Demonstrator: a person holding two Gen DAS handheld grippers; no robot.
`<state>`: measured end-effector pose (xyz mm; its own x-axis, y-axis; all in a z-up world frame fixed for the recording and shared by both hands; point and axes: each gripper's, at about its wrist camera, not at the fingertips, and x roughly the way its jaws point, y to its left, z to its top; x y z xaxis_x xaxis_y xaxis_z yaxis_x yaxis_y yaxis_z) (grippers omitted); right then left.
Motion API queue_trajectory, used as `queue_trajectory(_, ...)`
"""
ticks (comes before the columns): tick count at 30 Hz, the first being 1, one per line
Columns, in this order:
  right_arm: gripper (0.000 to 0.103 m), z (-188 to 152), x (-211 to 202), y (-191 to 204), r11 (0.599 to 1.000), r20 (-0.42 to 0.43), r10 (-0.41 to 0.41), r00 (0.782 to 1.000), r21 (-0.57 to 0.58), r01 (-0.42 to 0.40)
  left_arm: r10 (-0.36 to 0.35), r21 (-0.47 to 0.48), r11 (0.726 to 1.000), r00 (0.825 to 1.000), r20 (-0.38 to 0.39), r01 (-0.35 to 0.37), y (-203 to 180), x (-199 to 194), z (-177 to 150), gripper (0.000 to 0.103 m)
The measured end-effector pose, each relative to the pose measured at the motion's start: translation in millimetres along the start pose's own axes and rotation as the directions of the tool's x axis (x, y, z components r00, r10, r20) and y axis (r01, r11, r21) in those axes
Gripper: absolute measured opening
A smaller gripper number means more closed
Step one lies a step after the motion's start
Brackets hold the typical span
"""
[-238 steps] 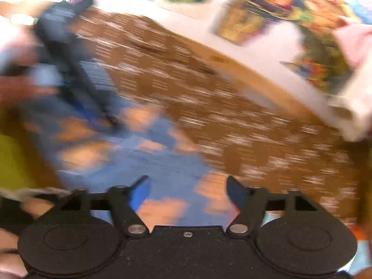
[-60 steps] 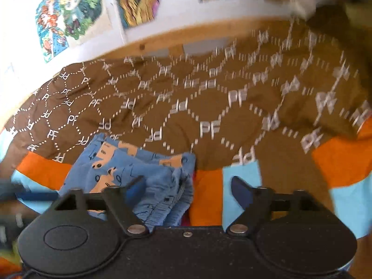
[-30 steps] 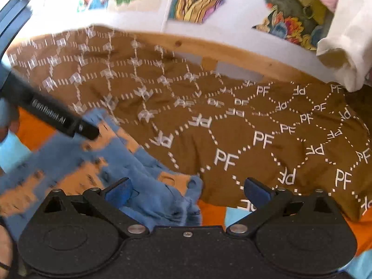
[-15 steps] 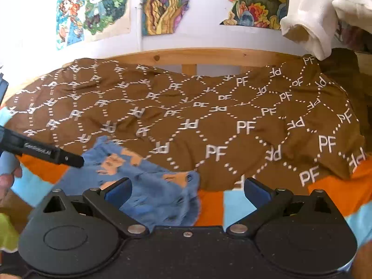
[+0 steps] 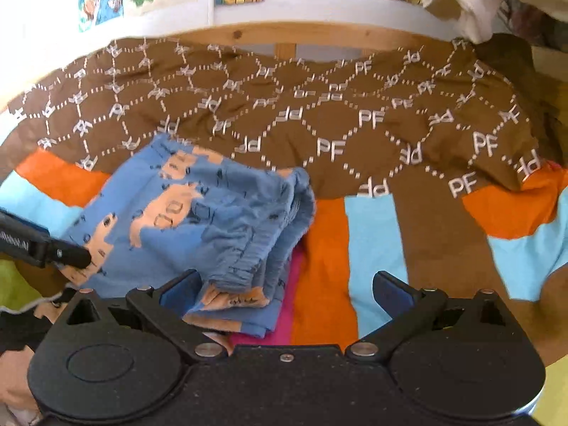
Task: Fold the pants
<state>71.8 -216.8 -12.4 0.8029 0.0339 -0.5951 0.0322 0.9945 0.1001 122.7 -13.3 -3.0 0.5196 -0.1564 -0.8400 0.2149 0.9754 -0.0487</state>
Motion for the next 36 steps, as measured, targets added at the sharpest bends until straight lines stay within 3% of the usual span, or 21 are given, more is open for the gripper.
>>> queue_trajectory(5, 0.102, 5, -3, -1, 1.0, 0.017, -0.003, 1.0, 0.03, 0.003, 0.001, 0.005, 1.0, 1.0, -0.006, -0.001, 1, -1, -1, 0.102)
queue_trajectory(12, 0.102, -12, 5, -4, 0.996, -0.056, -0.015, 0.998, 0.087, 0.019, 0.004, 0.012, 1.0, 1.0, 0.006, -0.004, 0, 0, -3, 0.103)
queue_trajectory(18, 0.102, -9, -3, -10, 0.992, -0.032, 0.051, 0.998, 0.118, -0.047, -0.002, 0.018, 1.0, 1.0, 0.004, 0.002, 1, 0, -3, 0.103)
queue_trajectory(26, 0.102, 19, 0, -23, 0.99, 0.021, 0.13, 0.991, 0.06, -0.131, -0.018, 0.028, 0.999, 1.0, -0.014, 0.018, 3, -1, -1, 0.103)
queue_trajectory(28, 0.102, 29, 9, -32, 0.978, 0.025, 0.185, 0.982, 0.088, -0.187, -0.018, 0.03, 0.999, 1.0, -0.014, 0.018, 2, -1, -2, 0.103)
queue_trajectory(32, 0.102, 43, 36, -48, 0.929, -0.006, 0.341, 0.94, 0.153, -0.337, -0.024, 0.038, 0.999, 0.999, -0.029, 0.026, 2, -1, 1, 0.103)
queue_trajectory(36, 0.102, 46, 63, -53, 0.893, -0.054, 0.432, 0.9, 0.166, -0.418, -0.124, 0.045, 0.991, 0.992, -0.033, 0.126, 9, -5, 10, 0.103)
